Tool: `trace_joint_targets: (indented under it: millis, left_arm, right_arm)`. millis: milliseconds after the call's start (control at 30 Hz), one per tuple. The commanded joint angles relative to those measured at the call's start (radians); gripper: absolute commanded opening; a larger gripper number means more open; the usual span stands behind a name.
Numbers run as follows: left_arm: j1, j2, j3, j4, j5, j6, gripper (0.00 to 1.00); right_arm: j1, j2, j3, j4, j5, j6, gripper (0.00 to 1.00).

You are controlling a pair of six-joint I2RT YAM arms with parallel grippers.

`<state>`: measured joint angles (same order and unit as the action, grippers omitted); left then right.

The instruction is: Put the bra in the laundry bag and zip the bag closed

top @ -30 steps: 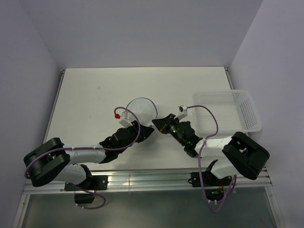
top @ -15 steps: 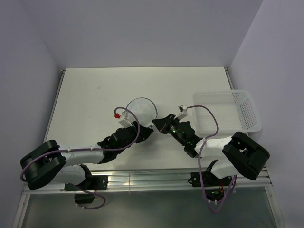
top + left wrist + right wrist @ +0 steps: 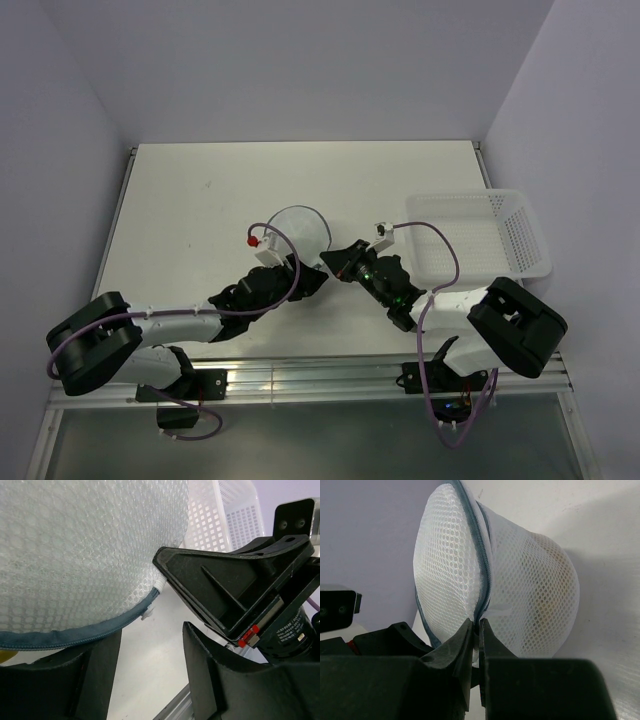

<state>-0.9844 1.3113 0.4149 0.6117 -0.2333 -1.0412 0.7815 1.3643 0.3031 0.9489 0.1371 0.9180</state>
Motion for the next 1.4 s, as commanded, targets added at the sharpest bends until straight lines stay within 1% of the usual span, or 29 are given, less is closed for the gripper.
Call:
trace_joint_targets:
  millis: [0, 133, 267, 367, 567, 600, 700, 867, 967, 1000, 1033, 1167, 1300, 1333, 1367]
  left_arm:
    - [-0.003, -0.020, 0.035, -0.017, 0.008, 0.033, 0.58]
    - [-0.003, 0.006, 0.051, -0.006, 0.009, 0.043, 0.51]
    - [-0.003, 0.028, 0.070, 0.022, 0.022, 0.046, 0.50]
    - [-0.003, 0.034, 0.062, 0.066, 0.022, 0.027, 0.47]
    - [-0.003, 0.049, 0.062, 0.085, 0.019, 0.018, 0.38]
    - [-0.003, 0.049, 0.059, 0.086, 0.017, 0.015, 0.33]
    - [-0.003, 0.043, 0.055, 0.079, 0.008, 0.015, 0.25]
    - [-0.003, 0.029, 0.042, 0.073, -0.001, 0.010, 0.18]
    - [-0.003, 0.022, 0.039, 0.053, -0.008, 0.013, 0.09]
    - [-0.003, 0.019, 0.036, 0.046, -0.009, 0.015, 0.03]
    - [-0.003, 0.010, 0.033, 0.043, -0.011, 0.018, 0.00]
    - [-0.003, -0.021, 0.022, -0.007, -0.021, 0.058, 0.00]
    - [-0.002, -0.085, 0.015, -0.099, -0.044, 0.107, 0.00]
    - [0.000, -0.099, 0.015, -0.143, -0.050, 0.116, 0.00]
    - [0.000, -0.113, 0.010, -0.164, -0.066, 0.134, 0.00]
  right_arm:
    - [0.010, 0.001, 0.028, 0.024, 0.007, -0.021, 0.00]
    - [0.009, 0.002, 0.028, 0.027, 0.004, -0.019, 0.00]
    - [0.010, 0.005, 0.027, 0.027, 0.002, -0.021, 0.00]
    - [0.010, 0.009, 0.030, 0.030, 0.002, -0.019, 0.00]
    - [0.013, 0.006, 0.031, 0.027, 0.001, -0.022, 0.00]
    - [0.013, 0.004, 0.031, 0.027, 0.002, -0.024, 0.00]
    - [0.012, 0.002, 0.034, 0.022, 0.002, -0.025, 0.00]
    - [0.012, 0.001, 0.031, 0.022, 0.006, -0.025, 0.00]
    - [0.013, -0.007, 0.030, 0.018, 0.012, -0.030, 0.00]
    - [0.012, -0.010, 0.030, 0.016, 0.012, -0.031, 0.00]
    - [0.012, -0.011, 0.030, 0.013, 0.015, -0.037, 0.00]
    - [-0.008, -0.021, 0.039, -0.012, -0.001, -0.050, 0.00]
    - [-0.082, -0.028, 0.073, -0.059, -0.105, -0.077, 0.00]
    - [-0.096, -0.027, 0.102, -0.080, -0.164, -0.083, 0.00]
    - [-0.111, -0.022, 0.111, -0.100, -0.184, -0.088, 0.00]
